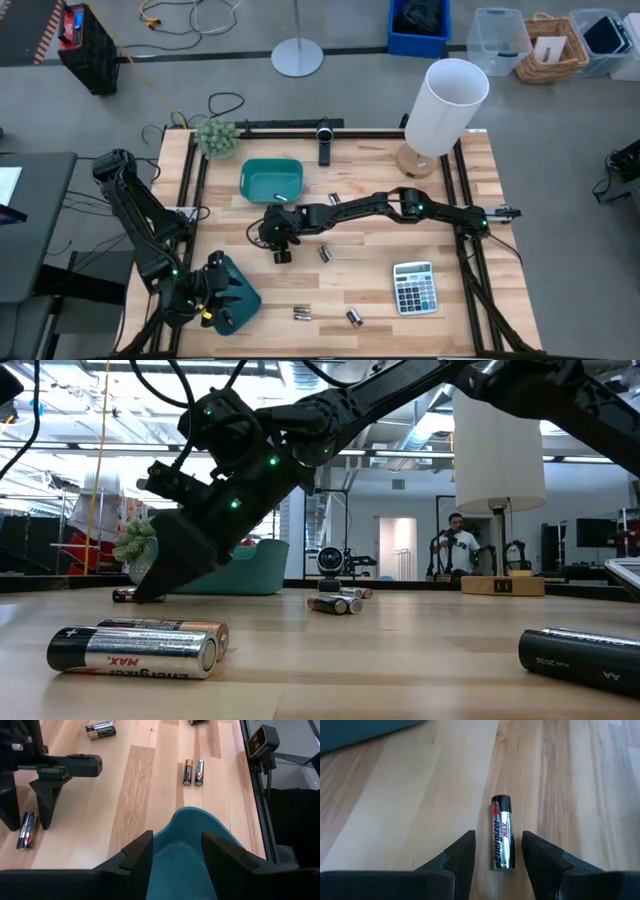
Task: Sort batteries
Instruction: Put the silver battery into the green bin
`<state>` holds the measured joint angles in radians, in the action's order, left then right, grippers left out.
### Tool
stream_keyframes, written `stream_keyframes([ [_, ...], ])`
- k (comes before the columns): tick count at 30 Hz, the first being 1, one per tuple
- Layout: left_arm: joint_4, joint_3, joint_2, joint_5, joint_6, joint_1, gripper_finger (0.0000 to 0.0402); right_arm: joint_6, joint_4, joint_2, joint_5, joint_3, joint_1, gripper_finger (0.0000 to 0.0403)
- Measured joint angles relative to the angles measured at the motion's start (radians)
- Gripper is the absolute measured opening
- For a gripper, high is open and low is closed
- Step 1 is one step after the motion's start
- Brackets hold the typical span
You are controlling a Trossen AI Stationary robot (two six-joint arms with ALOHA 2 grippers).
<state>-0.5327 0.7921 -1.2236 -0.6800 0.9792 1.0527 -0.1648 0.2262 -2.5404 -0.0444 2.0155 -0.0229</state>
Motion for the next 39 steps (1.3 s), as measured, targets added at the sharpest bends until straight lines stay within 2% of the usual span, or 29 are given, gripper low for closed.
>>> stream_keyframes([
  [4, 0.001, 0.000, 0.000, -0.002, -0.008, 0.000, 0.0161, 0.019, 0.003, 0.000, 0.000, 0.000, 0.001, 0.0158],
  [11, 0.001, 0.000, 0.000, -0.002, -0.016, 0.000, 0.0161, 0.049, 0.037, 0.000, 0.001, 0.000, 0.001, 0.0082],
  [15, 0.001, 0.000, 0.000, -0.002, -0.032, 0.000, 0.0161, 0.052, 0.039, 0.000, 0.002, 0.000, 0.000, 0.0055],
  [31, 0.010, 0.000, -0.005, -0.035, -0.032, 0.000, 0.0161, 0.036, 0.015, 0.002, -0.017, -0.001, 0.005, 0.0048],
  [39, 0.007, 0.000, -0.005, -0.108, -0.091, 0.000, 0.0161, 0.036, -0.029, 0.004, -0.040, -0.003, 0.004, 0.0047],
])
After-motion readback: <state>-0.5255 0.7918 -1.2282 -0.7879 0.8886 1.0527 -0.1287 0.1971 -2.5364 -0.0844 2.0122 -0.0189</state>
